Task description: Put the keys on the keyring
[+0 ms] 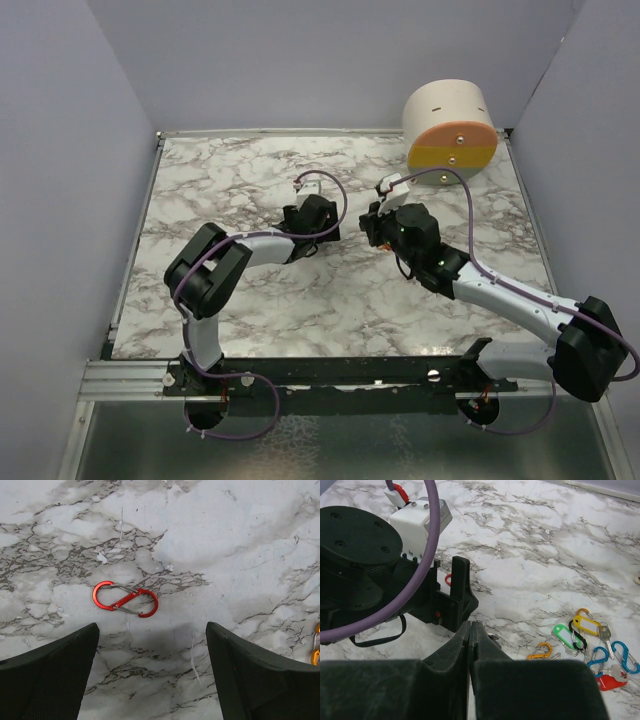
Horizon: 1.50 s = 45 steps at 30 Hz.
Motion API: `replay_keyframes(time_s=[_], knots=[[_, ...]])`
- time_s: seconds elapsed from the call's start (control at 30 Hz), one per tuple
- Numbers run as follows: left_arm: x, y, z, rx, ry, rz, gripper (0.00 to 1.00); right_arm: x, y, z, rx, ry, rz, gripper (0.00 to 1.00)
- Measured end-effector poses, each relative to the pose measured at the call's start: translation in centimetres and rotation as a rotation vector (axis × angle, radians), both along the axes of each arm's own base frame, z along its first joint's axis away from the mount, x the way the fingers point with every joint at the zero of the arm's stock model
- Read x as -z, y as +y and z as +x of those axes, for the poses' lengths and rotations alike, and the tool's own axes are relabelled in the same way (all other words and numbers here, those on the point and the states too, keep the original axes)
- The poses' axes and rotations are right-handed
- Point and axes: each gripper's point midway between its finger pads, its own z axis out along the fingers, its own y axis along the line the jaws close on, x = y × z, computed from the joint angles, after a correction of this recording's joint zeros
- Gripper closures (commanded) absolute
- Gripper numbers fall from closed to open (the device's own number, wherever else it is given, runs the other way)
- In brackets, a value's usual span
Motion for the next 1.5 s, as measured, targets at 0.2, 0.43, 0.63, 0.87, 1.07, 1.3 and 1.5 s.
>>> replay_keyframes(time_s=[0.2, 0.43, 0.63, 0.87, 1.07, 1.3, 1.5], knots=[[-0.1, -0.4, 1.5, -0.009, -0.019, -0.021, 0.1, 0.0, 0.0, 0.0, 0.001, -0.002, -0.004, 0.99], [-0.2, -0.3, 3.4, -0.027, -0.036, -0.036, 0.1, 0.0, -0.1, 0.0, 0.002, -0.002, -0.004, 0.99], [-0.3, -0.3, 4.0, -0.017, -0.04, -0.044, 0.11, 0.0, -0.1, 0.0, 0.001, -0.003, -0.005, 0.99], [-0.4, -1.0, 4.2, 0.015, -0.04, -0.063, 0.12, 0.0, -0.1, 0.0, 0.001, -0.003, -0.007, 0.99], [-0.5, -1.8, 4.1, 0.047, -0.037, -0.09, 0.12, 0.4, 0.0, 0.1, 0.001, 0.004, -0.013, 0.99], [-0.6, -2.6, 4.1, 0.081, -0.037, -0.109, 0.12, 1.0, 0.1, 0.2, 0.001, 0.016, -0.025, 0.99], [-0.7, -3.8, 4.6, 0.113, -0.043, -0.129, 0.12, 1.0, 0.1, 0.2, 0.001, 0.015, -0.025, 0.99]])
